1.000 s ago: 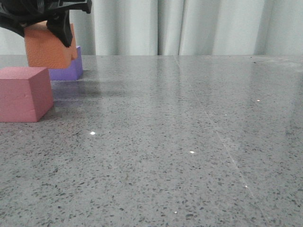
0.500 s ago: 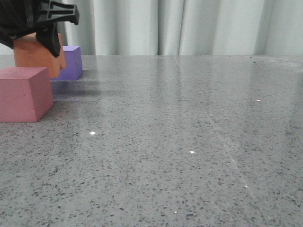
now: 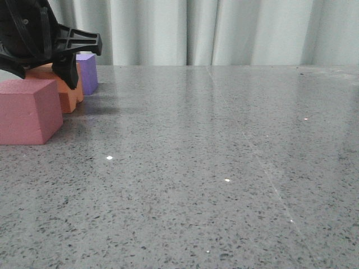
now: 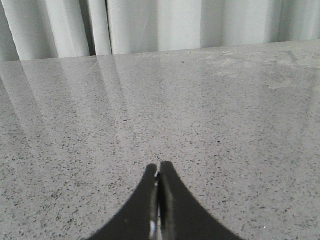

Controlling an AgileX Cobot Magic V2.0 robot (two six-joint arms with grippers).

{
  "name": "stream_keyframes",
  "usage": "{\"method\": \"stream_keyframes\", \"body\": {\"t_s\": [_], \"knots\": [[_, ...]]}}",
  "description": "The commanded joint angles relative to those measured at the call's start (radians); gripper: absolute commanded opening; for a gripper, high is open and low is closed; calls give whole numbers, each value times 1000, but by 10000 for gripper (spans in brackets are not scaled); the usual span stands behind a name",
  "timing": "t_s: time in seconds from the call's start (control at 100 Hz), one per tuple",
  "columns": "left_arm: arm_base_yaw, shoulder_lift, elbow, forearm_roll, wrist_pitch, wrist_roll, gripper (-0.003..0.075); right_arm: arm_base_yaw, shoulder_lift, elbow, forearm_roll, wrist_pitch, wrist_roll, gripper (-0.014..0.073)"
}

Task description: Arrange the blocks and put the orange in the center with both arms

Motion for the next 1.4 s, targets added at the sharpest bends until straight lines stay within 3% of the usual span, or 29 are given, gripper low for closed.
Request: {"method": "stream_keyframes", "body": {"t_s": [0.0, 0.1, 0.25, 0.32, 0.75, 1.1, 1.24, 1.39], "knots": [[1, -38, -28, 18, -51, -10, 91, -6, -10, -14, 3, -86, -11, -64], [1, -38, -28, 18, -59, -10, 221, -6, -10, -14, 3, -86, -11, -64], [1, -40, -28, 18, -69, -10, 518, -6, -10, -14, 3, -86, -11, -64], [1, -40, -28, 16, -57, -10, 572, -6, -10, -14, 3, -86, -11, -64], [1, -99, -28, 16, -42, 20, 575, -6, -10, -14, 3, -86, -11, -64], [1, -335, -28, 43, 25, 49, 573, -6, -10, -14, 3, -86, -11, -64], [1, -445, -20, 91, 46, 49, 524, -6, -10, -14, 3, -86, -11, -64], [1, -578, 58, 119, 23, 49, 409, -6, -10, -14, 3, -86, -11, -64]]}}
